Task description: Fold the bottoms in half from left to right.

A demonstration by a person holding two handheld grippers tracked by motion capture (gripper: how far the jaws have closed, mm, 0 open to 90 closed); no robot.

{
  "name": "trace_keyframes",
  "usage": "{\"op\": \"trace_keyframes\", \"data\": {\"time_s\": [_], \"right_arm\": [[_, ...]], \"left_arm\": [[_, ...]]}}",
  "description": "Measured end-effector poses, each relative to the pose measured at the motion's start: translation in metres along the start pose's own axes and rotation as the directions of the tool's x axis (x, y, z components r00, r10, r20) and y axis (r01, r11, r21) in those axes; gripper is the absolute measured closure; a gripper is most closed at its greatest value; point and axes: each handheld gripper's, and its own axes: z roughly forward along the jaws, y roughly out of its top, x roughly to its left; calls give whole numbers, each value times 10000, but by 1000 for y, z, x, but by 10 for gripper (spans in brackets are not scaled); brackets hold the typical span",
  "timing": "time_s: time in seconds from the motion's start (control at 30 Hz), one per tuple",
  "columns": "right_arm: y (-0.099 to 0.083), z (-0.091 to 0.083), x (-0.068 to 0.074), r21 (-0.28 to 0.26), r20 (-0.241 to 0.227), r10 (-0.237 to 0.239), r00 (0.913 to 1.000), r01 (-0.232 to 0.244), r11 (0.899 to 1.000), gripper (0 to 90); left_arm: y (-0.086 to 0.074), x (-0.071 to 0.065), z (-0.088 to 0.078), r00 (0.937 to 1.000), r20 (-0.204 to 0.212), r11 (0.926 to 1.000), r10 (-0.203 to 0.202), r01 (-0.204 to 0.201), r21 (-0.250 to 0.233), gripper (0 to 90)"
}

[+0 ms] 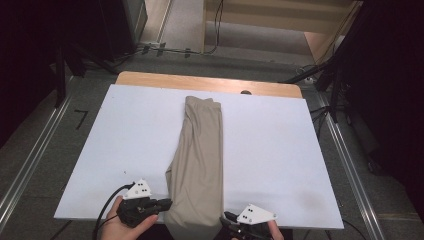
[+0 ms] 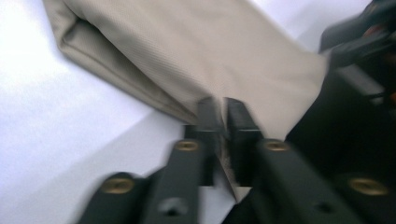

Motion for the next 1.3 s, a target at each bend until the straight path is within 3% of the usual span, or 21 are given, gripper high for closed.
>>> {"op": "trace_keyframes", "data": {"time_s": [0.07, 0.2, 0.3, 0.47, 0.53, 0.67, 0.87, 1.07, 1.17, 1.3], "right_arm": [[-1, -1, -4, -66, -46, 133, 9999, -134, 9999, 596], [1, -7, -4, -665, -71, -32, 10000, 27, 9978, 510], [6, -9, -5, -996, 62, -296, 9995, 301, 9946, 426], [23, -9, -20, -1292, -147, -190, 9997, 169, 9915, 297], [33, -9, -29, -1456, -271, -54, 9996, 14, 9893, 296], [57, -6, -48, -1789, -129, -49, 9999, 25, 9839, 279], [93, 17, -76, -1960, 232, -59, 9997, 104, 9805, 186], [121, 42, -108, -2008, -68, 156, 9999, -167, 9795, 5], [134, 54, -123, -2013, -147, 165, 9998, -191, 9793, 0], [151, 67, -144, -2077, -84, 538, 9985, -544, 9767, 0]], "left_arm": [[1, -3, -1, 9995, -284, 9994, 145, -154, -299, 557], [7, -3, -8, 9995, -279, 9919, 134, -168, -1256, 289], [10, 0, -10, 9998, -113, 9876, 142, -158, -1561, 154], [25, 9, -12, 9955, 634, 9772, 704, -560, -2048, 0], [33, 14, -12, 9934, 669, 9728, 930, -763, -2187, 0], [51, 30, -7, 9942, 287, 9700, 1041, -951, -2237, 0], [80, 62, 9, 9967, -66, 9643, 812, -802, -2523, 0], [111, 88, 27, 9944, -446, 9634, 953, -1034, -2473, 0], [126, 100, 35, 9941, -511, 9633, 960, -1057, -2468, 0], [146, 115, 46, 9952, -572, 9661, 796, -911, -2417, 0]]}}
